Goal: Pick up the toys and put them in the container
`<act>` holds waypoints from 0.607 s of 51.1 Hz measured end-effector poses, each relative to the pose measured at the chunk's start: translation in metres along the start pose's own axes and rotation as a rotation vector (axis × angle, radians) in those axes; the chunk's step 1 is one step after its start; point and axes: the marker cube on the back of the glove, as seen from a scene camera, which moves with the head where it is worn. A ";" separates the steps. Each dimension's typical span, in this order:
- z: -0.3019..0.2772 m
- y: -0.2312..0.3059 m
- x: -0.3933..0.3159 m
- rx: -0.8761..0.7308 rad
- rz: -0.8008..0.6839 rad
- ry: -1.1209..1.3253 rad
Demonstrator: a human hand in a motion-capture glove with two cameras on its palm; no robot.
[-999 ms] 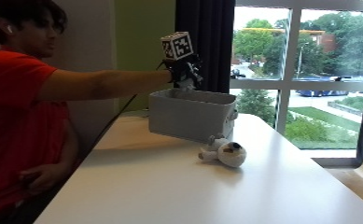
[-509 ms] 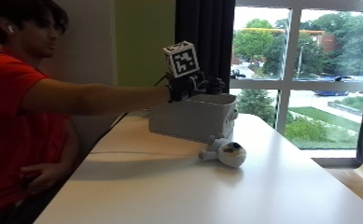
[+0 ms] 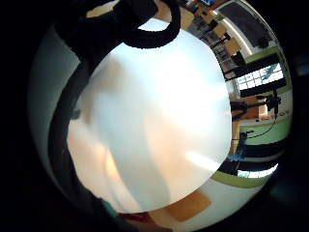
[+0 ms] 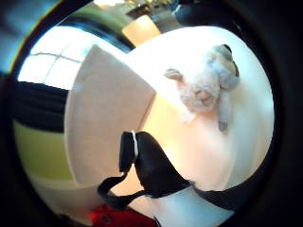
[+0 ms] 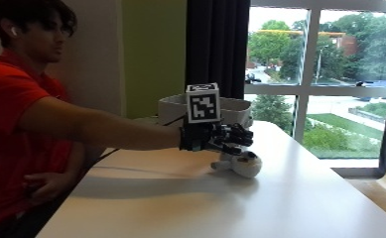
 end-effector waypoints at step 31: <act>0.044 -0.058 -0.031 -0.114 0.043 0.048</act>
